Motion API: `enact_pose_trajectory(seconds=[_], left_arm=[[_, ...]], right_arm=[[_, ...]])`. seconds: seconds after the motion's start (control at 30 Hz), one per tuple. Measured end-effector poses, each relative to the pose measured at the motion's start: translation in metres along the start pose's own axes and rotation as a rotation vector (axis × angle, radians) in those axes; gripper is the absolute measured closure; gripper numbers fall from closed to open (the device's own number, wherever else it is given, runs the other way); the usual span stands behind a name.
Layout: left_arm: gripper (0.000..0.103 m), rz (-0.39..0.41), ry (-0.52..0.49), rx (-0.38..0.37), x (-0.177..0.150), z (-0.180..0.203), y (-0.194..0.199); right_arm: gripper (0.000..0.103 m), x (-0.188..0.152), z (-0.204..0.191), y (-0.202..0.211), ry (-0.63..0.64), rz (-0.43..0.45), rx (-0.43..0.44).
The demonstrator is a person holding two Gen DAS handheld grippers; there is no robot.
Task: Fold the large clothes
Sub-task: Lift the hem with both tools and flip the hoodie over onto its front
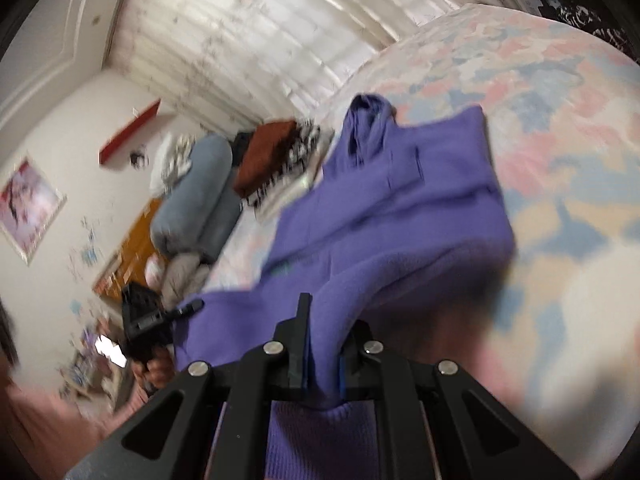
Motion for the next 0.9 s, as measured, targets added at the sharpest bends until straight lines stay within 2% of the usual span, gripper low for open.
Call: enact_pose_trajectory(seconds=[0.1,0.17,0.2,0.27,0.3,0.33,0.43,0.5,0.53,0.63,0.7,0.77,0.9], left_arm=[[0.088,0.024,0.038,0.018,0.055,0.002,-0.035],[0.080,0.037,0.080,0.040,0.091,-0.005,-0.060],[0.076,0.037,0.110,0.053,0.109,-0.011,-0.074],[0.055,-0.004,0.176,0.055,0.133,-0.022,-0.102],[0.052,-0.030,0.212,0.055,0.141,-0.029,-0.117],[0.045,-0.060,0.250,0.060,0.149,-0.037,-0.130],[0.031,-0.096,0.310,0.051,0.160,-0.056,-0.157],[0.018,-0.051,0.317,0.107,0.172,-0.070,-0.162],[0.013,-0.025,0.311,0.139,0.178,-0.075,-0.163],[0.013,-0.003,0.221,0.228,0.191,-0.086,-0.172],[0.013,-0.003,0.122,0.306,0.195,-0.089,-0.183],[0.013,-0.024,0.003,0.383,0.195,-0.089,-0.200],[0.014,-0.048,-0.163,0.484,0.193,-0.095,-0.230]], right_arm=[[0.091,0.055,0.019,-0.027,-0.050,0.043,-0.024],[0.089,0.093,0.036,-0.045,-0.095,0.080,-0.038],[0.088,0.118,0.049,-0.055,-0.111,0.106,-0.073],[0.081,0.147,0.071,-0.072,-0.126,0.112,-0.132],[0.071,0.156,0.081,-0.077,-0.145,0.115,-0.156],[0.062,0.165,0.094,-0.086,-0.171,0.112,-0.171],[0.060,0.175,0.128,-0.106,-0.253,0.090,-0.179],[0.052,0.176,0.151,-0.113,-0.256,0.084,-0.251],[0.049,0.176,0.158,-0.113,-0.252,0.088,-0.269],[0.047,0.179,0.176,-0.115,-0.232,0.100,-0.305],[0.047,0.181,0.189,-0.115,-0.154,0.071,-0.400],[0.047,0.184,0.197,-0.116,-0.085,0.044,-0.461],[0.047,0.194,0.215,-0.126,-0.021,0.006,-0.487]])
Point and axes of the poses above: each gripper's, at about its wrist camera, not at the fingertips, and y roughly against the way its jaws point, z to its right, x to its top, the point moved 10 cm from there along -y, roughly the way its jaws point, and after that the axes turned 15 degrees about x, right-handed, at the moved point
